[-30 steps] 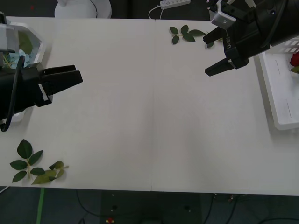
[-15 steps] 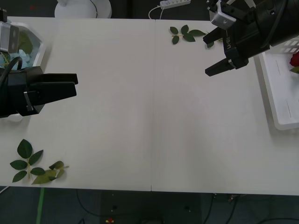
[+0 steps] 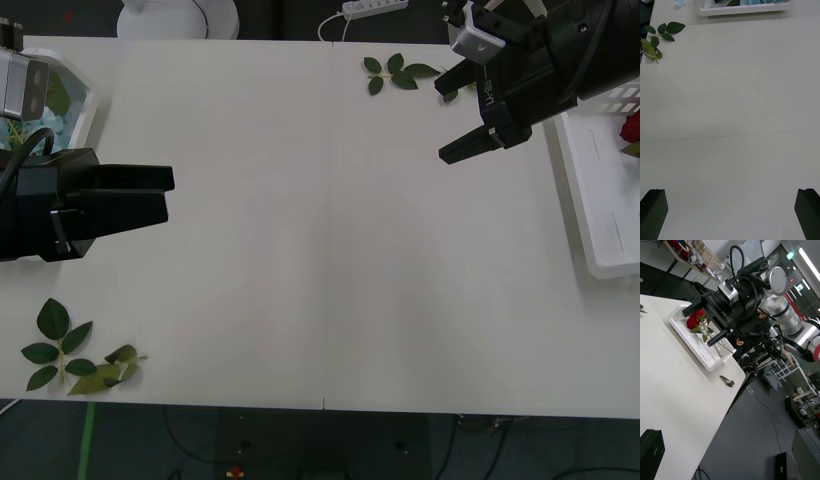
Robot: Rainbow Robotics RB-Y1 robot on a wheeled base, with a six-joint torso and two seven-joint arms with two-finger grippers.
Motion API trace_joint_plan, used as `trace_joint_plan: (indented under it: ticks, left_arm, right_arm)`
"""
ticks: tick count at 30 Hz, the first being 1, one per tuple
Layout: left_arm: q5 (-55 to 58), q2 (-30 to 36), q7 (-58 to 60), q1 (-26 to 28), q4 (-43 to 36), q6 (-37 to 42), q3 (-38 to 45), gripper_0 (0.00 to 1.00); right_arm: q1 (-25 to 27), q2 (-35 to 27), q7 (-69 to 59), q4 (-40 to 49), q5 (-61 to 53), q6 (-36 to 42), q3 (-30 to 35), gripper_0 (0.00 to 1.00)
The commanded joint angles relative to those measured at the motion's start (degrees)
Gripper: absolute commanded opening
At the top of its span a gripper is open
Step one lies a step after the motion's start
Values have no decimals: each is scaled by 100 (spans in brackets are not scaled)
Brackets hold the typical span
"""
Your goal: Place the red flowers into the right box and the blue flowers into the left box. If a person shows an open palm, hand one flower to the person first, then continue sorting.
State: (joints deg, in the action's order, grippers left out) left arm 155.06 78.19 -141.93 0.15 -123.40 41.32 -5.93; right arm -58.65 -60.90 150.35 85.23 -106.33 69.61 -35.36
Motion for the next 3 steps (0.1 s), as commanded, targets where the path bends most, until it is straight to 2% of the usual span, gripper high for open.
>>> trace_joint_plan:
  ticks: [1,3]
  left_arm:
    - [77,232,-177,-129,-167,60,74,100]
    - [86,232,-168,-129,-167,60,66,100]
  right_arm:
    - [-15,-133,-146,20,-46,-44,3,100]
    - [-15,-133,-146,20,-46,-44,3,100]
